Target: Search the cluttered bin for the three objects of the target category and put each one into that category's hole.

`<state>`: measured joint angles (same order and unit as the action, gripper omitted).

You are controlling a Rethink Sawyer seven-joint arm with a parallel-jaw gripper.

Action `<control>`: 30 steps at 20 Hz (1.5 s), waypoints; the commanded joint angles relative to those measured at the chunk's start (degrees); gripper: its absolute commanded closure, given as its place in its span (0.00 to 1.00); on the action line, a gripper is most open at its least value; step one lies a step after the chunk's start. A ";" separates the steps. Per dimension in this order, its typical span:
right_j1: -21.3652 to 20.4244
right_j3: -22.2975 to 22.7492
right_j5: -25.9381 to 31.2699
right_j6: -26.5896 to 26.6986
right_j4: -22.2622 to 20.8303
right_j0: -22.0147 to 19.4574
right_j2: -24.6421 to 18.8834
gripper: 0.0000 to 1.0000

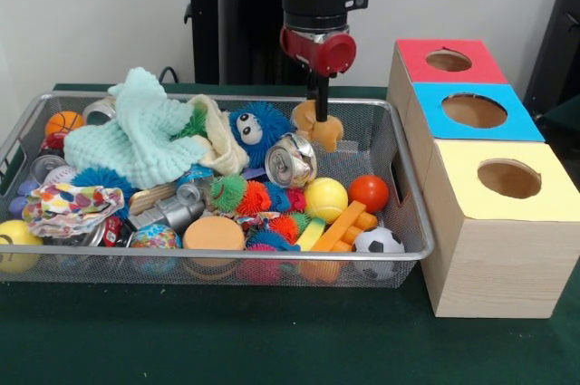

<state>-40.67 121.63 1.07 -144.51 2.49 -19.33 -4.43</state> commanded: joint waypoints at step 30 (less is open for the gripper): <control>-8.40 1.05 19.24 -24.02 24.14 31.49 15.61 1.00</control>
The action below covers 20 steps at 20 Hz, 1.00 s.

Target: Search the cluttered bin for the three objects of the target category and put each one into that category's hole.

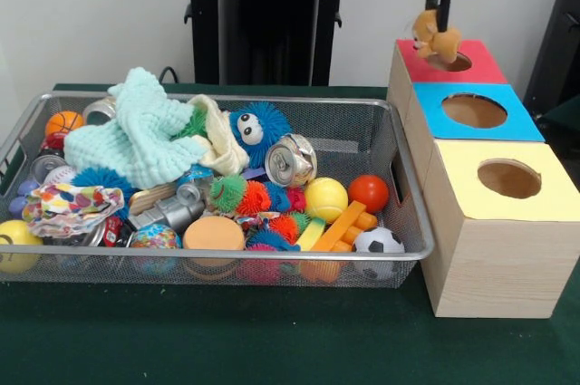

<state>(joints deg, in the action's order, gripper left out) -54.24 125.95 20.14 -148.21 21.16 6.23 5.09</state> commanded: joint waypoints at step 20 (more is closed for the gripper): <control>26.13 -17.10 5.15 -30.05 7.27 32.59 29.63 1.00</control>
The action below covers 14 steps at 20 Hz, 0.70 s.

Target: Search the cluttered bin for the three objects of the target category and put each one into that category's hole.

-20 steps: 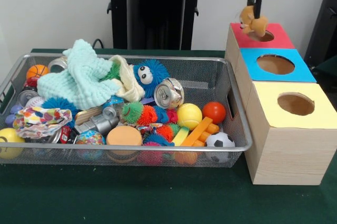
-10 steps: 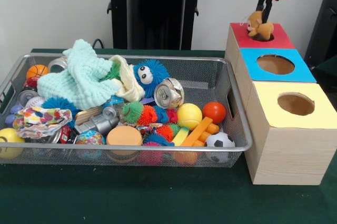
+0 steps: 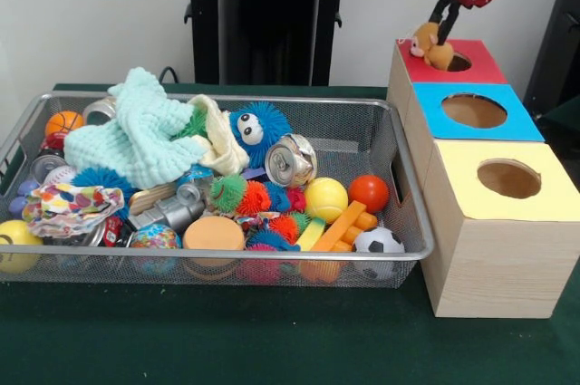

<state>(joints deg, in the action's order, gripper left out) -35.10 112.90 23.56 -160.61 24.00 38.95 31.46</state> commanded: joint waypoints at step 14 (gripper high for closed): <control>8.09 -4.03 -0.95 -15.67 7.28 0.39 4.18 1.00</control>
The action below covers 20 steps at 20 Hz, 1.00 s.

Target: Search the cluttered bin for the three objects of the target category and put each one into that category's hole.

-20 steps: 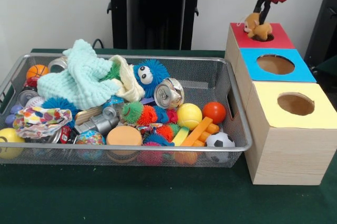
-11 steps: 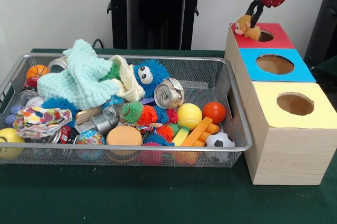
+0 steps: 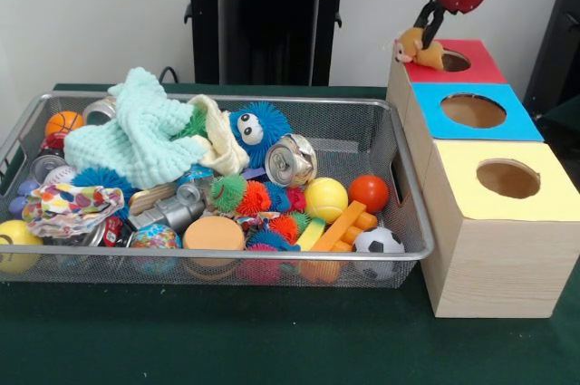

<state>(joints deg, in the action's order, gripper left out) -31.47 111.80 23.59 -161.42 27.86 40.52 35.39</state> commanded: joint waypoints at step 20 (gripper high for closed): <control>-5.25 4.95 -3.24 -8.99 10.55 -11.62 -13.61 0.00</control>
<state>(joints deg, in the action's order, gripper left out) -35.01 112.52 23.54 -161.43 34.49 32.00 32.13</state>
